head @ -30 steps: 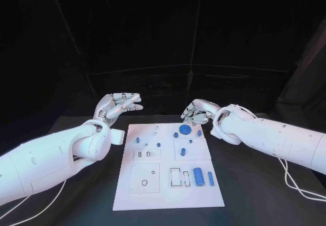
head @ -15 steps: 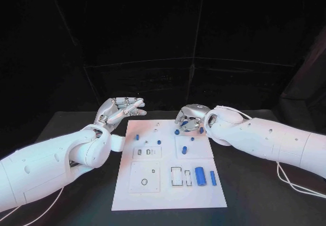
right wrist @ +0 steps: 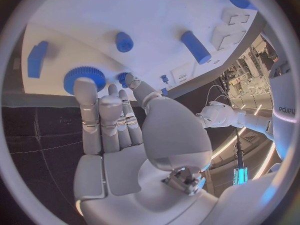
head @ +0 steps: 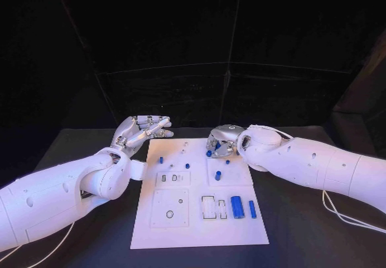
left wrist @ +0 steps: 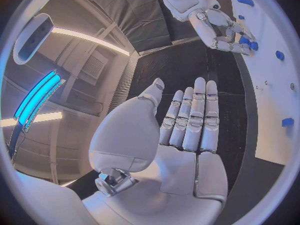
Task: Assemble the parts on the task board
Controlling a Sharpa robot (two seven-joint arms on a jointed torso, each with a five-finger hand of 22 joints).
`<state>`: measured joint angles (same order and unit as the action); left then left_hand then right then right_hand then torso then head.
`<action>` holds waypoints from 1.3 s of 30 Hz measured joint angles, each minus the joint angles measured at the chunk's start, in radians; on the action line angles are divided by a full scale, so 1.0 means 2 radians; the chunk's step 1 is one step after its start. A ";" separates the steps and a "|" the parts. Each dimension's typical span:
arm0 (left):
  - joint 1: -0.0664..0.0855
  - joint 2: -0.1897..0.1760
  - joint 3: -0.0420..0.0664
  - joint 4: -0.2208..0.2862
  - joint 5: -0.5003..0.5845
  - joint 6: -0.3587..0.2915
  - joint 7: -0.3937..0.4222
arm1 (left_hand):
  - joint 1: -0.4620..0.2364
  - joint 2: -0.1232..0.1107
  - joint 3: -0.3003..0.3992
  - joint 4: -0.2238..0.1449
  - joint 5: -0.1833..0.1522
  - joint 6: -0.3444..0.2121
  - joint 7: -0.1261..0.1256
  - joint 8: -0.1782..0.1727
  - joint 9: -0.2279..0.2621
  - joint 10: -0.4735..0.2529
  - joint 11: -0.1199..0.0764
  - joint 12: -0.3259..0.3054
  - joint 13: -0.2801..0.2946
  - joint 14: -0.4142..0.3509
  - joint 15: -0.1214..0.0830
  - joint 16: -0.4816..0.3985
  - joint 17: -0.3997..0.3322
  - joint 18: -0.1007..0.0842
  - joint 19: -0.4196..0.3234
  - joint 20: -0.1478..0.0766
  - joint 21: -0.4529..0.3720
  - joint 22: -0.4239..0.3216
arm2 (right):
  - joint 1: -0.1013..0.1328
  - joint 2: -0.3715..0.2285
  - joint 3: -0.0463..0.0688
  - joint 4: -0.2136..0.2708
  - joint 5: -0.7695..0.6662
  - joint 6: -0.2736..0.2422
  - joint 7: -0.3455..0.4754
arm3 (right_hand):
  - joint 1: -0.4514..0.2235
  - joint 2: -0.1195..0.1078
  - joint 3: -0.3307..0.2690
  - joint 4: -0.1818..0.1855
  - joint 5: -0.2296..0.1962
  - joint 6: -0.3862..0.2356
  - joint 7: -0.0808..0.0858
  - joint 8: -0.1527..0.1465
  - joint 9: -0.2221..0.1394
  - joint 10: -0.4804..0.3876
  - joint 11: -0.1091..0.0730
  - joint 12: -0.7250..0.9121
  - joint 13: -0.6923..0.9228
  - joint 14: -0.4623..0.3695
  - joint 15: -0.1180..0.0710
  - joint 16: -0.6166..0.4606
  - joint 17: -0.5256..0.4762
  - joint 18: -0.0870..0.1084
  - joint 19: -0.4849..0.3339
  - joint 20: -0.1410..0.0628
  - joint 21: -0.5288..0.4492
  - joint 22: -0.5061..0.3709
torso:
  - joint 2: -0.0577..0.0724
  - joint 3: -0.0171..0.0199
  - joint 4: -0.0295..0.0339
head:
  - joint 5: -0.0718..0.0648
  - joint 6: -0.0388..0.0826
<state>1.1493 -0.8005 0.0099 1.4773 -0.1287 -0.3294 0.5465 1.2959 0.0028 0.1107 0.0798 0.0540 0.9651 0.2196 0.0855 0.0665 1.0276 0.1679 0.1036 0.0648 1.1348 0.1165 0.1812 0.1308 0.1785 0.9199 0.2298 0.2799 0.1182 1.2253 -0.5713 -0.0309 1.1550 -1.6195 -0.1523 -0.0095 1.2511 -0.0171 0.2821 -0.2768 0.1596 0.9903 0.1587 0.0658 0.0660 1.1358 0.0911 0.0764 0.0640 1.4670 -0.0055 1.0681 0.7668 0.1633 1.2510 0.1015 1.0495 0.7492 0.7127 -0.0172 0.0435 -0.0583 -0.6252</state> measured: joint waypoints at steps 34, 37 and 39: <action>0.000 -0.001 0.000 -0.007 -0.001 0.005 -0.008 | 0.000 0.000 0.000 -0.003 0.000 0.000 0.000 -0.004 0.000 -0.002 0.002 -0.005 0.000 0.002 0.002 -0.002 0.001 0.000 0.002 0.002 0.000 -0.001 | 0.000 0.016 0.000 -0.013 -0.013 0.012 -0.004 | -0.002 0.023 0.033 0.010 -0.015 0.034 -0.002 0.012 0.003 0.036 -0.007 0.019 0.003 0.000 0.000 0.057 0.055 -0.008 0.010 -0.003 0.056 0.063 | 0.002 0.0003 -0.0002 | 0.002 -0.006; 0.000 -0.001 0.000 -0.007 -0.001 0.006 -0.009 | 0.000 0.000 0.000 -0.003 0.000 0.000 0.000 -0.004 0.000 -0.002 0.002 -0.005 0.000 0.002 0.002 -0.004 0.001 0.000 0.002 0.002 0.000 -0.001 | 0.000 0.016 0.000 -0.013 -0.013 0.008 -0.005 | 0.004 0.029 0.046 0.010 -0.034 0.051 -0.008 0.018 0.003 0.052 -0.013 0.027 0.006 -0.001 -0.005 0.066 0.064 -0.008 0.017 -0.006 0.070 0.081 | 0.002 0.0004 -0.0002 | 0.002 -0.007; 0.000 -0.002 0.000 -0.007 -0.001 0.006 -0.009 | 0.000 0.000 0.001 -0.004 0.000 0.000 0.000 -0.004 0.000 -0.002 0.002 -0.005 0.000 0.002 0.002 -0.004 0.001 0.000 0.002 0.002 0.000 -0.002 | 0.000 0.016 0.000 -0.012 -0.013 0.003 -0.006 | 0.007 0.032 0.053 0.009 -0.038 0.055 -0.008 0.022 0.003 0.061 -0.015 0.031 0.007 0.000 -0.006 0.069 0.068 -0.016 0.019 -0.008 0.076 0.089 | 0.002 0.0004 -0.0002 | 0.002 -0.007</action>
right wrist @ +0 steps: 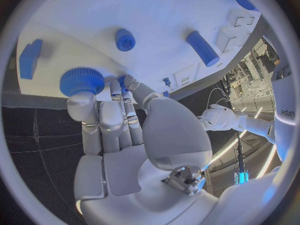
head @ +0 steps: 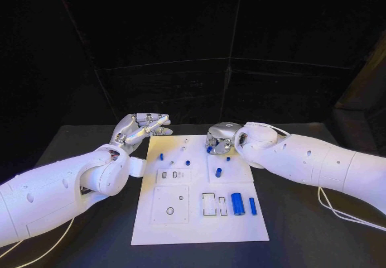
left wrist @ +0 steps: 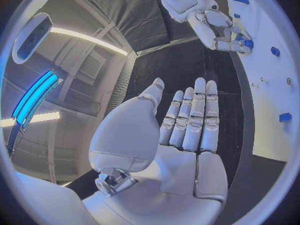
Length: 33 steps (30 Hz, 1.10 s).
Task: Assemble the parts on the task board
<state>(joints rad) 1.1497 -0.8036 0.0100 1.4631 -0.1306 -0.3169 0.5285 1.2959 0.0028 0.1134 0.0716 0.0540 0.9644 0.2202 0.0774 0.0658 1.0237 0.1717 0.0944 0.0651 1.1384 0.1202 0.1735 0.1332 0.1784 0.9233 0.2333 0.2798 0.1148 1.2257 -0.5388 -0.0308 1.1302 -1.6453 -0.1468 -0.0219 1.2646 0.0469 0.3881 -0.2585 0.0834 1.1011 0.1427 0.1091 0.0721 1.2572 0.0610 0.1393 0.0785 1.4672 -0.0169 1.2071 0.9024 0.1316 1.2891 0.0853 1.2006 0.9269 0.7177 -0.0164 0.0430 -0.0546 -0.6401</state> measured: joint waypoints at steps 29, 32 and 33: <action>0.002 -0.004 0.000 -0.001 0.000 0.000 -0.001 | 0.000 0.000 -0.001 -0.006 0.000 -0.006 0.006 -0.004 0.000 -0.005 0.005 -0.007 0.000 -0.004 0.004 -0.010 0.001 0.000 0.000 0.000 -0.002 -0.005 | 0.000 0.058 0.001 -0.050 0.035 -0.107 0.011 | -0.013 -0.014 0.018 0.009 0.035 0.004 0.001 -0.001 0.000 0.003 0.000 -0.005 0.002 -0.001 -0.002 0.012 0.003 0.000 0.001 -0.001 0.015 0.017 | 0.004 -0.0015 0.0039 | 0.008 0.002; 0.003 -0.005 0.000 0.001 0.000 0.000 -0.001 | 0.000 0.000 -0.001 -0.006 0.000 -0.006 0.006 -0.004 0.000 -0.005 0.005 -0.007 0.000 -0.004 0.004 -0.010 0.000 0.000 0.000 0.000 -0.002 -0.005 | 0.000 0.064 0.001 -0.056 0.036 -0.107 0.010 | -0.013 -0.014 0.018 0.009 0.034 0.004 0.001 -0.001 0.000 0.001 0.002 -0.005 0.002 -0.001 -0.002 0.012 0.003 0.000 0.001 -0.001 0.017 0.018 | 0.005 -0.0019 0.0045 | 0.008 0.002; 0.003 -0.005 0.000 0.002 0.000 0.000 -0.001 | 0.000 0.000 -0.001 -0.006 0.000 -0.006 0.006 -0.004 0.000 -0.005 0.005 -0.007 0.000 -0.004 0.004 -0.010 0.000 0.000 0.000 0.000 -0.002 -0.005 | 0.000 0.066 0.001 -0.057 0.037 -0.106 0.009 | -0.013 -0.014 0.018 0.009 0.034 0.004 0.001 -0.001 0.000 0.001 0.002 -0.005 0.002 -0.001 -0.002 0.012 0.003 0.000 0.001 -0.001 0.017 0.018 | 0.006 -0.0020 0.0047 | 0.008 0.002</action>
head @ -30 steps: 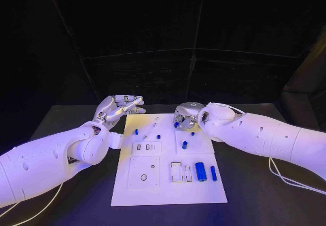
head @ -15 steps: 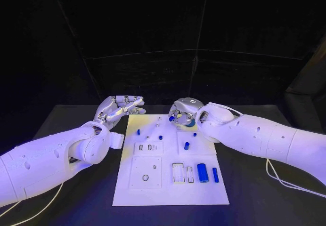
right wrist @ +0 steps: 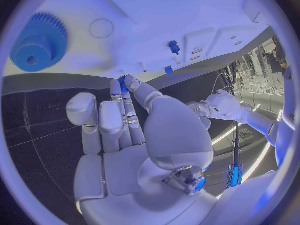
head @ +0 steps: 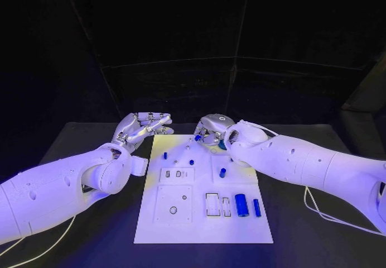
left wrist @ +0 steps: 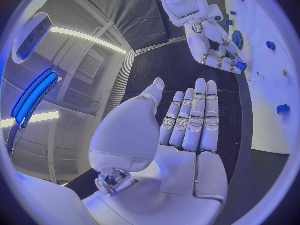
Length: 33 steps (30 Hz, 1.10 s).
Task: Assemble the parts on the task board
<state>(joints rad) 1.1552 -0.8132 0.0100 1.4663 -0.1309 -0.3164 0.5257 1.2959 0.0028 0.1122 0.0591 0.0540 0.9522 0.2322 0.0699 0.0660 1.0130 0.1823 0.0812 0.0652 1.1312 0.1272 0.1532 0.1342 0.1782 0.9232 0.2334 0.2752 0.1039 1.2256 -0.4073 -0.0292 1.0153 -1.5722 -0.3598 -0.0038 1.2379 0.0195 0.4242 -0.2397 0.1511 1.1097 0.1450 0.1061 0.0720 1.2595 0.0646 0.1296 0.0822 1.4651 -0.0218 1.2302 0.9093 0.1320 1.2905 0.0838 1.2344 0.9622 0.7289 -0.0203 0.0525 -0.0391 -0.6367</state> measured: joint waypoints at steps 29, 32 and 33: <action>0.004 -0.001 0.000 0.003 0.000 0.000 0.000 | 0.000 0.000 0.001 -0.001 0.000 0.000 0.000 0.000 0.000 0.000 0.000 -0.002 0.000 0.000 0.000 -0.002 0.000 0.000 0.000 0.000 0.000 0.000 | 0.006 0.036 0.000 -0.036 0.001 0.005 -0.016 | -0.003 -0.003 0.002 0.005 -0.003 -0.001 -0.001 -0.008 0.000 -0.004 0.000 -0.002 -0.001 0.000 0.000 0.003 0.002 0.000 -0.001 0.001 0.000 0.001 | 0.005 -0.0016 0.0023 | 0.006 -0.004; 0.005 0.000 0.000 0.002 0.000 0.000 -0.001 | 0.000 0.000 0.001 -0.001 0.000 0.000 0.000 0.000 0.000 0.000 0.000 -0.002 0.000 0.000 0.000 -0.002 0.000 0.000 0.000 0.000 0.000 0.000 | 0.007 0.038 0.000 -0.037 0.000 0.009 -0.017 | -0.003 -0.003 0.000 0.007 -0.007 -0.001 -0.001 -0.008 0.000 -0.004 0.000 -0.003 -0.001 0.000 0.000 0.005 0.003 0.000 -0.002 0.002 0.000 0.001 | 0.005 -0.0016 0.0021 | 0.006 -0.005; 0.005 0.000 0.000 0.002 0.000 0.000 -0.001 | 0.000 0.000 0.001 -0.001 0.000 0.000 0.000 0.000 0.000 0.000 0.000 -0.002 0.000 0.000 0.000 -0.002 0.000 0.000 0.000 0.000 0.000 0.000 | 0.007 0.038 0.000 -0.037 0.000 0.010 -0.017 | -0.003 -0.003 0.000 0.007 -0.009 -0.001 -0.001 -0.008 0.000 -0.006 0.002 -0.004 -0.001 0.000 0.000 0.005 0.003 0.000 -0.002 0.002 0.000 0.001 | 0.005 -0.0016 0.0020 | 0.006 -0.005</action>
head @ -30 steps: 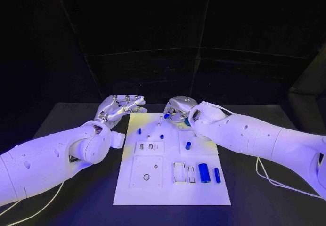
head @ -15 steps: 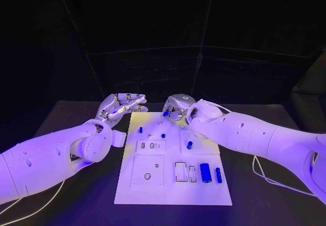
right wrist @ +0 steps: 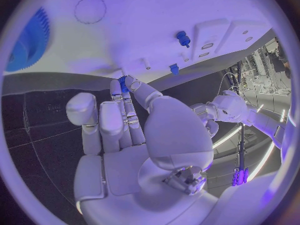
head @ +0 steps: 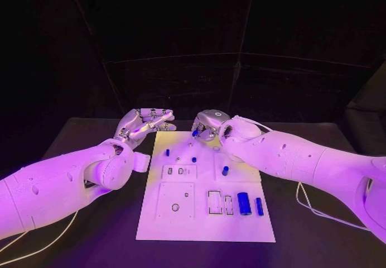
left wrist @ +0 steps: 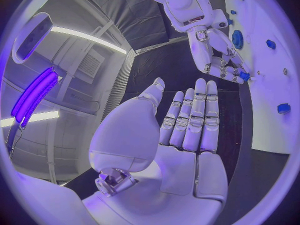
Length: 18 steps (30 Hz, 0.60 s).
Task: Assemble the parts on the task board
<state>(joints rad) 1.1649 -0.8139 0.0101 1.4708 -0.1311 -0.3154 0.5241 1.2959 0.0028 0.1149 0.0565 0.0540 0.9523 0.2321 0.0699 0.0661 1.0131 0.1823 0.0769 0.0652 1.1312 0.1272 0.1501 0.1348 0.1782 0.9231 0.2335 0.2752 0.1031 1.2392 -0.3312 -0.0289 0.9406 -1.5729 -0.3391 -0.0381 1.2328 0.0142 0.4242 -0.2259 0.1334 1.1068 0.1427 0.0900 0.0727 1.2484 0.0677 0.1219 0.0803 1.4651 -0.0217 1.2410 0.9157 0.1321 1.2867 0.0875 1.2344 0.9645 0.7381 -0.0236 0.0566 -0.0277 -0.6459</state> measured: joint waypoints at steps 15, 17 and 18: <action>0.001 0.001 0.000 -0.001 0.000 0.000 -0.002 | 0.002 0.002 0.000 0.000 0.000 0.000 0.000 0.000 0.000 0.000 0.000 0.000 0.000 0.000 0.000 0.000 0.000 0.000 0.000 0.000 0.000 -0.001 | 0.001 0.011 0.000 -0.010 -0.005 0.019 -0.004 | -0.003 -0.003 0.001 0.001 -0.003 -0.003 0.001 0.001 0.000 -0.002 0.002 -0.002 -0.001 0.000 0.000 0.002 0.002 0.000 0.000 0.000 0.002 0.000 | 0.000 0.0002 -0.0003 | 0.000 -0.001; 0.001 0.001 0.000 -0.001 0.000 0.000 -0.002 | 0.002 0.002 0.000 0.000 0.000 0.000 0.000 0.000 0.000 0.000 0.000 0.000 0.000 0.000 0.000 0.000 0.000 0.000 0.000 0.000 0.000 -0.001 | 0.002 0.012 0.000 -0.011 -0.005 0.020 -0.005 | -0.003 -0.003 0.001 0.001 -0.003 -0.003 0.001 0.001 0.000 -0.004 0.000 -0.002 -0.001 0.000 0.000 0.002 0.002 0.000 0.000 0.000 0.002 0.001 | 0.000 0.0002 -0.0003 | 0.000 -0.002; 0.001 0.001 0.000 -0.001 0.000 0.000 -0.002 | 0.002 0.002 0.000 0.000 0.000 0.000 0.000 0.000 0.000 0.000 0.000 0.000 0.000 0.000 0.000 0.000 0.000 0.000 0.000 0.000 0.000 -0.001 | 0.002 0.013 0.000 -0.012 -0.006 0.021 -0.005 | -0.003 -0.003 0.001 0.001 -0.003 -0.003 0.001 0.001 0.000 -0.004 0.000 -0.002 -0.001 0.000 0.000 0.002 0.002 0.000 -0.001 0.001 0.002 0.001 | 0.000 0.0002 -0.0003 | 0.001 -0.002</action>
<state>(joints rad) 1.1679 -0.8123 0.0101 1.4682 -0.1312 -0.3144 0.5199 1.2997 0.0066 0.1149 0.0565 0.0540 0.9523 0.2321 0.0699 0.0662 1.0131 0.1823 0.0770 0.0653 1.1312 0.1272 0.1501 0.1346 0.1782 0.9231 0.2335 0.2752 0.1021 1.2422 -0.3046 -0.0283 0.9168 -1.5845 -0.2975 -0.0483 1.2275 0.0089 0.4271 -0.2230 0.1276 1.1009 0.1445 0.0918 0.0722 1.2412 0.0679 0.1179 0.0776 1.4651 -0.0217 1.2454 0.9196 0.1321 1.2844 0.0898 1.2383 0.9659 0.7386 -0.0231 0.0560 -0.0267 -0.6496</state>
